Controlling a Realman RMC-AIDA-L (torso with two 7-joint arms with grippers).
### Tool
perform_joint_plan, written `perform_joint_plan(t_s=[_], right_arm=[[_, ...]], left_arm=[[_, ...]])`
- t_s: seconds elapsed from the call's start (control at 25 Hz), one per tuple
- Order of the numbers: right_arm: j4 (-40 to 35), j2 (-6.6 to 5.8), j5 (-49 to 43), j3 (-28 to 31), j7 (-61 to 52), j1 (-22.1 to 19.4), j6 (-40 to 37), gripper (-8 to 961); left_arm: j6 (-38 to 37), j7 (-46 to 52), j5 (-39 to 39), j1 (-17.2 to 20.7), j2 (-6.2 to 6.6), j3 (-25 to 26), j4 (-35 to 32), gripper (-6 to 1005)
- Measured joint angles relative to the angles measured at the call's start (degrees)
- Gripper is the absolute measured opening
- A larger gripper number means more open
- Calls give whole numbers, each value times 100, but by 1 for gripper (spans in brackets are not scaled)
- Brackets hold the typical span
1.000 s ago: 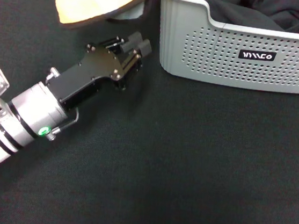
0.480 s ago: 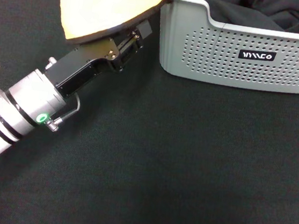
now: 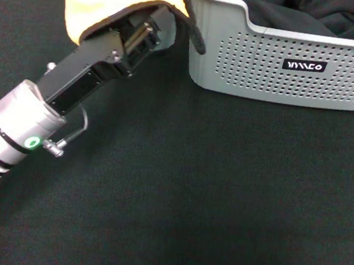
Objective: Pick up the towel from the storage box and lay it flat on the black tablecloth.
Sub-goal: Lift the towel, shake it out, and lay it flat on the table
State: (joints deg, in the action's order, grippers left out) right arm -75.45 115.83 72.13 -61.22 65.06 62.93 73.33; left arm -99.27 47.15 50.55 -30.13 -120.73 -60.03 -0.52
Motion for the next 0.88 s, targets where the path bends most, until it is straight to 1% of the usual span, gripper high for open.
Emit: perform_joint_plan(t_s=[0.12, 0.24, 0.44, 0.56, 0.72, 0.88], right_arm=[[-50, 0, -1, -27, 20, -138, -2, 8], [-77, 0, 16, -29, 24, -236, -3, 8], [-157, -4, 307, -34, 24, -521, 52, 8], [-336, -6, 358, -38, 18, -780, 123, 8], [-480, -2, 660, -42, -1, -1051, 186, 8], [-496, -5, 1025, -53, -110, -1157, 314, 8]], left_arm=[[-119, 109, -135, 90, 15, 7, 1, 394], [-176, 158, -441, 252, 23, 9, 0, 394], [-364, 229, -1245, 536, 18, 10, -1, 393], [-638, 360, -1627, 662, 32, 10, -2, 393], [-669, 341, -1745, 678, 37, -3, -2, 393], [-561, 85, -1720, 616, 16, -39, -1, 392]])
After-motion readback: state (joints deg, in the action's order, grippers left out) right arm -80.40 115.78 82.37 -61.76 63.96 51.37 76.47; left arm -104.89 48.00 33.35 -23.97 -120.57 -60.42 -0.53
